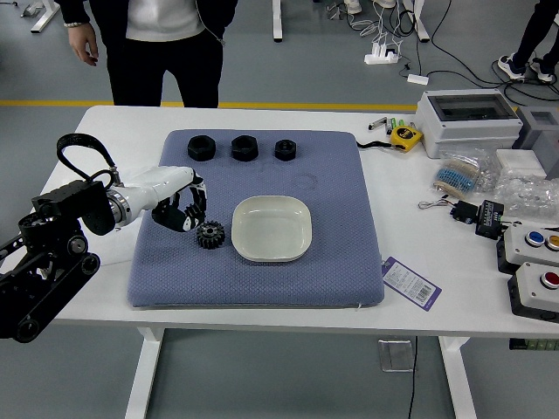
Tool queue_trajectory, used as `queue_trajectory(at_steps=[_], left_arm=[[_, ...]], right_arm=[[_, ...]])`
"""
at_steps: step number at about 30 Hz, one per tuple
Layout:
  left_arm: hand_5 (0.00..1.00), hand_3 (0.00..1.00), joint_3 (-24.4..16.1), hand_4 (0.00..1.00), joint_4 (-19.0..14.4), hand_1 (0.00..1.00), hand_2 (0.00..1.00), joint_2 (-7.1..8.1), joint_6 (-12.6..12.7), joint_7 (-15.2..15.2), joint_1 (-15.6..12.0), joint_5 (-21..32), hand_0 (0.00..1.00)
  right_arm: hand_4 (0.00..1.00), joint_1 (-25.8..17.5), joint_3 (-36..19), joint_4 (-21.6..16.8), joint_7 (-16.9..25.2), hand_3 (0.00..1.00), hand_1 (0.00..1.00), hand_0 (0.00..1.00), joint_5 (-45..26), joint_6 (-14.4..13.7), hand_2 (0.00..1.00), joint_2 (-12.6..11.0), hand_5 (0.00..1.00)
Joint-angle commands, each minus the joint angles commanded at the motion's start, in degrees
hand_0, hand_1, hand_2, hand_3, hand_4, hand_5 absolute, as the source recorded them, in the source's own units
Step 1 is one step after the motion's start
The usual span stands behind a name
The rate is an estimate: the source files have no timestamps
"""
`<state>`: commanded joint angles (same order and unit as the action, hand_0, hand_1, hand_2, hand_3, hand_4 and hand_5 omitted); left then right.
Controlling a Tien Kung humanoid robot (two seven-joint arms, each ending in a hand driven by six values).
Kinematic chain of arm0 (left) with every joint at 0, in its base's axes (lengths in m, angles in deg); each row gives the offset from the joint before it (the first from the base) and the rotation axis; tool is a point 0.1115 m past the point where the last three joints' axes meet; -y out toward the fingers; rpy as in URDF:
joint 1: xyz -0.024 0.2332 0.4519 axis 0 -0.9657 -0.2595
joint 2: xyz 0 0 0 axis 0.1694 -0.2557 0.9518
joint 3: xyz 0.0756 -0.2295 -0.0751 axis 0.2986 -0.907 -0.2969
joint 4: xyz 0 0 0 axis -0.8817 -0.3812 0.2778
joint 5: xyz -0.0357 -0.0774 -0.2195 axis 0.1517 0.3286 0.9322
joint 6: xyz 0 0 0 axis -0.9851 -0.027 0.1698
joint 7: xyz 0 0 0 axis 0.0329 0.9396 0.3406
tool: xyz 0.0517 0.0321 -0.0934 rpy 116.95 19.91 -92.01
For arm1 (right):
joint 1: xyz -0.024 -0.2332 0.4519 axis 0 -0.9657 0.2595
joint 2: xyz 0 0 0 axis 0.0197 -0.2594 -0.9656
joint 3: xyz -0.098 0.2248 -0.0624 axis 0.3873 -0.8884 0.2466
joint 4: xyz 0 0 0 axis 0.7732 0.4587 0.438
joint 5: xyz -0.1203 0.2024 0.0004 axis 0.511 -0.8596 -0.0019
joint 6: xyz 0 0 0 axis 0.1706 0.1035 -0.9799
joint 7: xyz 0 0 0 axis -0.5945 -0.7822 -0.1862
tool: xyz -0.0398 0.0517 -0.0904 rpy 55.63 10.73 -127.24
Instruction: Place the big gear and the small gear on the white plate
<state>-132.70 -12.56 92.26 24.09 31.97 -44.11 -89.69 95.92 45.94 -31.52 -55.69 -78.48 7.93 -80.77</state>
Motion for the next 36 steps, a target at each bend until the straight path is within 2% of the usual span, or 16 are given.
queue_trajectory(at_steps=[2,6,9,10,12,19,20,25,26,31,32,36], left_arm=[[0.002,0.462,0.89,0.402,-0.14,0.221,0.309,-0.77,0.90,0.80,0.43,0.78,0.183],[0.002,0.462,3.29,0.402,0.14,0.221,0.309,-2.96,3.12,3.03,1.38,2.04,0.183],[0.002,0.463,5.59,0.406,1.82,0.224,0.311,-5.40,5.26,5.07,2.50,3.06,0.184],[0.002,0.463,5.81,0.406,2.00,0.224,0.311,-5.62,5.46,5.26,2.60,3.14,0.184],[0.002,0.463,7.98,0.406,3.96,0.224,0.311,-7.40,7.14,7.20,3.41,3.51,0.184],[0.002,0.463,10.25,0.414,10.78,0.226,0.313,-10.99,9.36,9.86,5.02,1.87,0.185],[0.002,0.500,10.46,0.513,12.03,0.286,0.363,-11.41,9.61,10.13,5.32,1.62,0.193],[0.002,0.500,10.85,0.513,14.80,0.286,0.363,-12.63,11.52,11.50,6.17,0.80,0.193],[0.002,0.588,10.94,0.709,15.12,0.408,0.485,-12.79,11.88,11.65,6.36,0.72,0.240],[0.002,0.588,10.86,0.709,16.45,0.408,0.485,-13.15,12.56,11.62,7.01,1.66,0.240],[0.193,0.597,10.83,0.957,16.53,0.438,0.529,-13.16,12.63,11.62,7.03,1.76,0.283],[0.193,0.597,10.70,0.957,17.33,0.438,0.529,-13.21,13.15,11.61,7.01,3.51,0.283]], right_arm=[[0.796,0.07,-0.02,0.00,-0.01,0.572,0.663,0.684,-0.03,-0.01,0.732,-0.02,0.709],[0.796,0.22,-0.11,-0.01,-0.08,0.572,0.663,0.684,0.12,-0.03,0.732,-0.04,0.709],[0.796,0.42,-0.30,-0.04,-0.22,0.572,0.663,0.684,0.56,-0.08,0.733,-0.04,0.709],[0.796,0.44,-0.32,-0.04,-0.23,0.572,0.663,0.684,0.60,-0.08,0.733,-0.04,0.709],[0.796,0.58,-0.58,-0.06,-0.40,0.572,0.663,0.684,1.01,-0.18,0.733,0.00,0.709],[0.796,0.83,-0.86,-0.18,-0.57,0.572,0.664,0.684,1.49,-0.43,0.733,0.22,0.710],[0.795,0.84,-0.89,-0.21,-0.58,0.571,0.665,0.684,1.55,-0.44,0.733,0.25,0.709],[0.795,0.99,-1.06,-0.25,-0.68,0.571,0.665,0.684,1.90,-0.46,0.733,0.28,0.709],[0.795,1.04,-1.08,-0.26,-0.70,0.571,0.664,0.684,1.96,-0.46,0.733,0.26,0.709],[0.795,1.18,-1.07,-0.28,-0.71,0.571,0.664,0.684,1.99,-0.47,0.733,0.18,0.709],[0.795,1.18,-1.06,-0.28,-0.70,0.572,0.664,0.684,1.97,-0.47,0.733,0.18,0.709],[0.795,1.22,-1.09,-0.26,-0.74,0.572,0.664,0.684,2.00,-0.52,0.733,0.21,0.709]])
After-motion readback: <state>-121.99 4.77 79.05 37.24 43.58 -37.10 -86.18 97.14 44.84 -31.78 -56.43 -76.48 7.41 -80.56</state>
